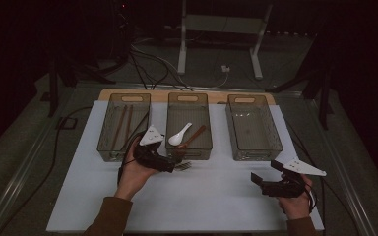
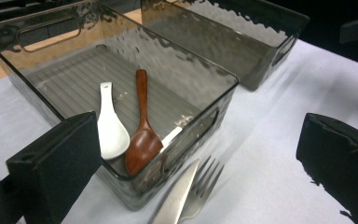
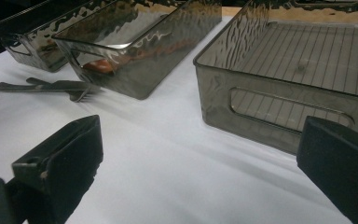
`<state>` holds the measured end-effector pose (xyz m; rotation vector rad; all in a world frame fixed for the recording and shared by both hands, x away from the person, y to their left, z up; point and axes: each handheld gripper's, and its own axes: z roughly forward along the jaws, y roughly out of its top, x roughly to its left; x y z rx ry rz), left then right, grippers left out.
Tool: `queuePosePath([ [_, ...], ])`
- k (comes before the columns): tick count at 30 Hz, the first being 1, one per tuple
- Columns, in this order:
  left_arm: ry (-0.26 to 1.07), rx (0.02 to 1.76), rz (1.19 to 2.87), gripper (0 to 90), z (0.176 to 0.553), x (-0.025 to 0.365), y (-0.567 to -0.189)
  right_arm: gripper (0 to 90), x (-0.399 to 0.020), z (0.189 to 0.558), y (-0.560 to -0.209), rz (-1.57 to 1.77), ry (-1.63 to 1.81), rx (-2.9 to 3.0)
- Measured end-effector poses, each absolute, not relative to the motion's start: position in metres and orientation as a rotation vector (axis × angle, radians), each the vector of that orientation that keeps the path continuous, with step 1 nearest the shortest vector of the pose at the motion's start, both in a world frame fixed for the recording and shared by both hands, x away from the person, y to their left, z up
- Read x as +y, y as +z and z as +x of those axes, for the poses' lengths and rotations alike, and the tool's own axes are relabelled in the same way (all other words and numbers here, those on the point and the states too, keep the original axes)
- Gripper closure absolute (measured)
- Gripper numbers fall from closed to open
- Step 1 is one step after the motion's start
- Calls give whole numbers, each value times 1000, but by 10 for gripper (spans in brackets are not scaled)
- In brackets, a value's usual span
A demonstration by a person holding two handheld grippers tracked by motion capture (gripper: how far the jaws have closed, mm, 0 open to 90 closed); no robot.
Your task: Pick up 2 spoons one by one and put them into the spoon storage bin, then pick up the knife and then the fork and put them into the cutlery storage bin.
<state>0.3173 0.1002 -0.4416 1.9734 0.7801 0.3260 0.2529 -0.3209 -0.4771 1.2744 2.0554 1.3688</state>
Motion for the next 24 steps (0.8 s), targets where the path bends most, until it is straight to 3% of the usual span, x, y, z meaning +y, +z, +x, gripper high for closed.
queuePosePath([
  [24, 282, 808, 2052, 18, 315, 117, -468, 3, -320, 253, -477, 1277, 1364, 2061],
])
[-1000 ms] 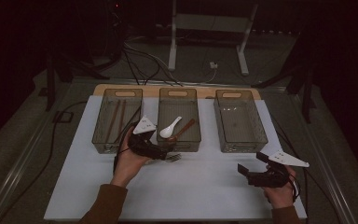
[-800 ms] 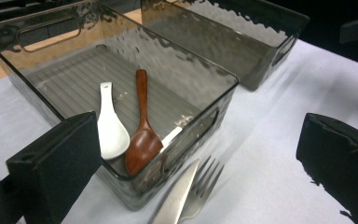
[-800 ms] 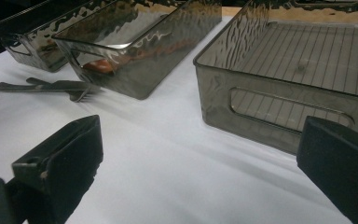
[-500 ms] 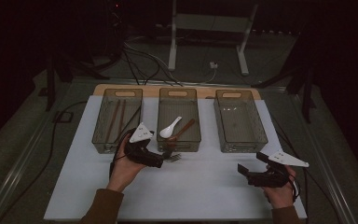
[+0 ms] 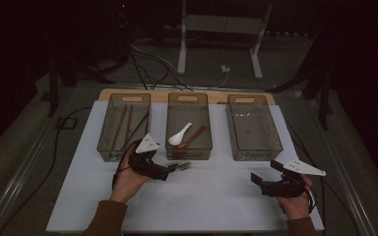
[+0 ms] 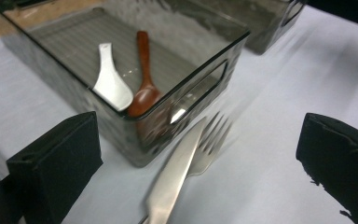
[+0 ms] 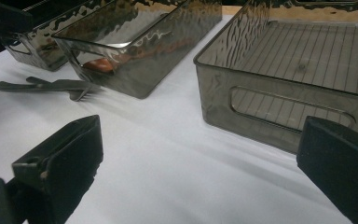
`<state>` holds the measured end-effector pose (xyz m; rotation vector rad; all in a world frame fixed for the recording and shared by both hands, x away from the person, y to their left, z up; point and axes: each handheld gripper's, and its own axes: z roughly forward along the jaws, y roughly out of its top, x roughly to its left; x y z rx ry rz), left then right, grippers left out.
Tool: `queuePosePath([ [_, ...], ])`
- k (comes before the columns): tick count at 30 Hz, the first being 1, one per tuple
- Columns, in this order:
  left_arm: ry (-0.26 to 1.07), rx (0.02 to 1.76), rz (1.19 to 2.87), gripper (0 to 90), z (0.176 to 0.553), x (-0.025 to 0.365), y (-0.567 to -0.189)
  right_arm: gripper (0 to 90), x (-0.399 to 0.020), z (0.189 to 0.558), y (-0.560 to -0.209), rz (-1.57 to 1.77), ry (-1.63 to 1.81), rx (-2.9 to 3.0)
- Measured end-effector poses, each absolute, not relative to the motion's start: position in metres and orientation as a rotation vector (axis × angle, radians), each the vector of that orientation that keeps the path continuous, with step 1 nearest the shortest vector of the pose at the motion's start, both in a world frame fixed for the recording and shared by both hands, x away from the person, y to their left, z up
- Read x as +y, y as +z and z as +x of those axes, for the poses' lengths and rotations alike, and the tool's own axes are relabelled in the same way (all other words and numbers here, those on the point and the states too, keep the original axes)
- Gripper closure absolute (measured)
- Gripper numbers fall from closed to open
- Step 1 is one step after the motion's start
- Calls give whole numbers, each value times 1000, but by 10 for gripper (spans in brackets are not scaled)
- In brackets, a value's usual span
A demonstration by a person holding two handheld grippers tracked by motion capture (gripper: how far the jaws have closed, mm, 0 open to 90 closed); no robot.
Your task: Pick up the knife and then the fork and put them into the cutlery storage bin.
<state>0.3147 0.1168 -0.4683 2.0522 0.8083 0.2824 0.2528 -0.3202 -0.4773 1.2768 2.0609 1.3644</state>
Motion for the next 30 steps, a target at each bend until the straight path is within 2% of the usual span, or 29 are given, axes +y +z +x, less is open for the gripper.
queuePosePath([
  [12, 243, 825, 2150, 162, 320, 121, -483, 3, -320, 253, -478, 1274, 1365, 2062],
  [21, 239, 873, 2187, 177, 327, 120, -495, 3, -320, 253, -478, 1275, 1364, 2063],
  [30, 259, 855, 2222, 310, 325, 115, -500, 3, -321, 252, -478, 1275, 1362, 2064],
])
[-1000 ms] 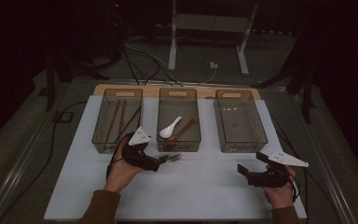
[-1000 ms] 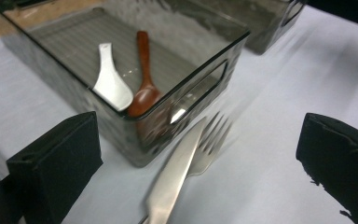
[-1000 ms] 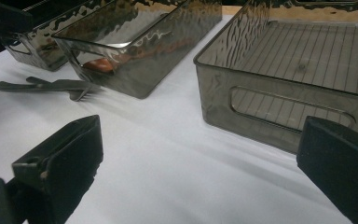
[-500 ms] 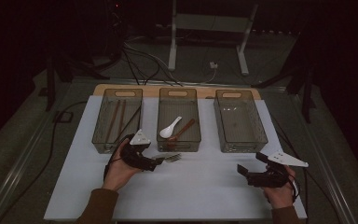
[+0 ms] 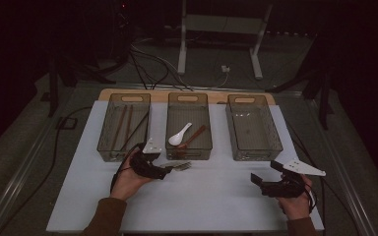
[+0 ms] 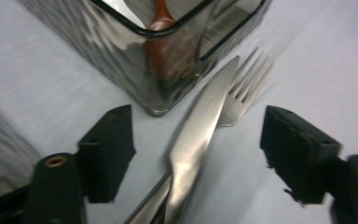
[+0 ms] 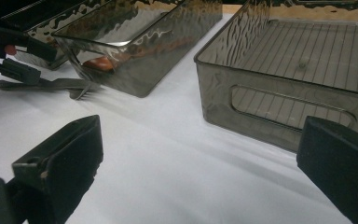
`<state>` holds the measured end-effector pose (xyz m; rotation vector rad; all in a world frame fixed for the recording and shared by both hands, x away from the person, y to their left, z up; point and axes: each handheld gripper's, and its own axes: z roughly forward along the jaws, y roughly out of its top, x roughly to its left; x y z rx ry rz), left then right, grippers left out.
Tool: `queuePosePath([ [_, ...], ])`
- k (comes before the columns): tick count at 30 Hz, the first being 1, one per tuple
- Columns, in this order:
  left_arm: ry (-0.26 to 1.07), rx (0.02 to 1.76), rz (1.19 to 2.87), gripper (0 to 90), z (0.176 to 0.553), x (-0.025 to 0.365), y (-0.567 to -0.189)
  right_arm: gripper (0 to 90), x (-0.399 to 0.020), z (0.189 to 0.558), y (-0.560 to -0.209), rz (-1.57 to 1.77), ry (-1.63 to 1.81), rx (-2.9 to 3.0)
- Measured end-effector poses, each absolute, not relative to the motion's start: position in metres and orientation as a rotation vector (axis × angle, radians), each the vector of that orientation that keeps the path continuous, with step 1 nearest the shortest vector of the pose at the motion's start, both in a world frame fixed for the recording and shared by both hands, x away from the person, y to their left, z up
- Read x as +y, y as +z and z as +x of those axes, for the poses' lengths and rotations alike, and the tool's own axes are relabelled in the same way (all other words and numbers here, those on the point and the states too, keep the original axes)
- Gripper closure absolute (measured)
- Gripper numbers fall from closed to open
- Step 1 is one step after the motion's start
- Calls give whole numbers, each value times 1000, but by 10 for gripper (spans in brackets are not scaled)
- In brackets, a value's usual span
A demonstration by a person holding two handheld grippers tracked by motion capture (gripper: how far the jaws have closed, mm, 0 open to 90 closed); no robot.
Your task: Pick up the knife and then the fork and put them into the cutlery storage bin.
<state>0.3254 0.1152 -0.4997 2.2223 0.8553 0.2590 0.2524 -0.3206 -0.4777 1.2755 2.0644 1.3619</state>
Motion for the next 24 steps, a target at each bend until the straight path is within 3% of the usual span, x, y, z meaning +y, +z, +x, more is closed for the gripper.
queuePosePath([
  [11, 211, 871, 2249, 506, 333, 116, -512, 3, -321, 252, -478, 1274, 1363, 2066],
  [24, 203, 886, 2292, 657, 336, 117, -519, 3, -320, 253, -478, 1273, 1362, 2067],
])
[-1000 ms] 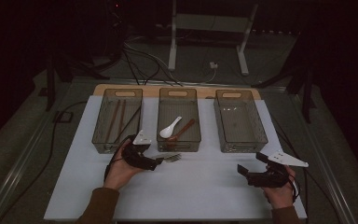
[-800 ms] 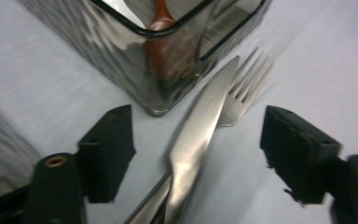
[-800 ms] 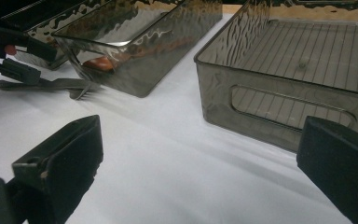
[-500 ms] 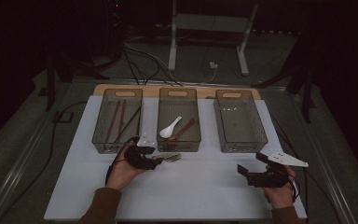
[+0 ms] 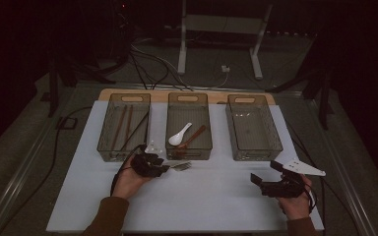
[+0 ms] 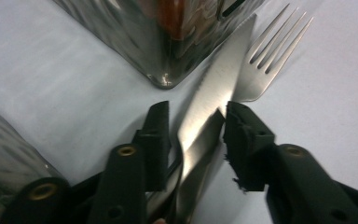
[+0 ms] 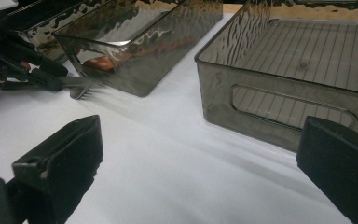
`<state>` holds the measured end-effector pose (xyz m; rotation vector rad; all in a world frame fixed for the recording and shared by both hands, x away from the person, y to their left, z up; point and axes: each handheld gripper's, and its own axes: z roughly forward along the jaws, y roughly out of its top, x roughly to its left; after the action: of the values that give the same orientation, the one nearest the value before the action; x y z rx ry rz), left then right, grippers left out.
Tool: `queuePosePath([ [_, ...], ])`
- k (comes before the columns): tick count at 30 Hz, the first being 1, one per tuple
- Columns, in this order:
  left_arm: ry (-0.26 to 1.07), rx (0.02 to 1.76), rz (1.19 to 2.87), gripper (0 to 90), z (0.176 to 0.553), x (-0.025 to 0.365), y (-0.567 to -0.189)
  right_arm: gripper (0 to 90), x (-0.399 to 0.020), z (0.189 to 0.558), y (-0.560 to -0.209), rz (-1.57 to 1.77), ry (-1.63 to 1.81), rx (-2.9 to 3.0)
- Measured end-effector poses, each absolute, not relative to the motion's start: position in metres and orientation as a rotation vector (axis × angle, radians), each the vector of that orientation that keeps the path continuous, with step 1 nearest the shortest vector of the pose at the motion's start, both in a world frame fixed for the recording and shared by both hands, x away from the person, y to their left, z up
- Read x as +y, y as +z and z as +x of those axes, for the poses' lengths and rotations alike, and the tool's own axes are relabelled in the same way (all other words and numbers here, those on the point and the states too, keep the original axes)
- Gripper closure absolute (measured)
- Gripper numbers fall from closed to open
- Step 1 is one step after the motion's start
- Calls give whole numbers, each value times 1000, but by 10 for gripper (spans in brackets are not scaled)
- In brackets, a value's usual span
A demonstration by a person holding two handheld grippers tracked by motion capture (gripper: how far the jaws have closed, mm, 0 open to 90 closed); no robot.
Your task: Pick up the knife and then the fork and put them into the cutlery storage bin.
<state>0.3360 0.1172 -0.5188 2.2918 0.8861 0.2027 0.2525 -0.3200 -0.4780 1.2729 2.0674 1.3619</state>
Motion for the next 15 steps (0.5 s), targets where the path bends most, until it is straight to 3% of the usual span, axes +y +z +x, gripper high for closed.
queuePosePath([
  [7, 223, 861, 2302, 695, 332, 115, -517, 3, -320, 253, -478, 1275, 1361, 2067],
  [12, 257, 850, 2294, 806, 326, 116, -512, 3, -320, 253, -478, 1278, 1360, 2067],
  [15, 258, 840, 2297, 829, 325, 116, -511, 3, -320, 253, -478, 1276, 1358, 2069],
])
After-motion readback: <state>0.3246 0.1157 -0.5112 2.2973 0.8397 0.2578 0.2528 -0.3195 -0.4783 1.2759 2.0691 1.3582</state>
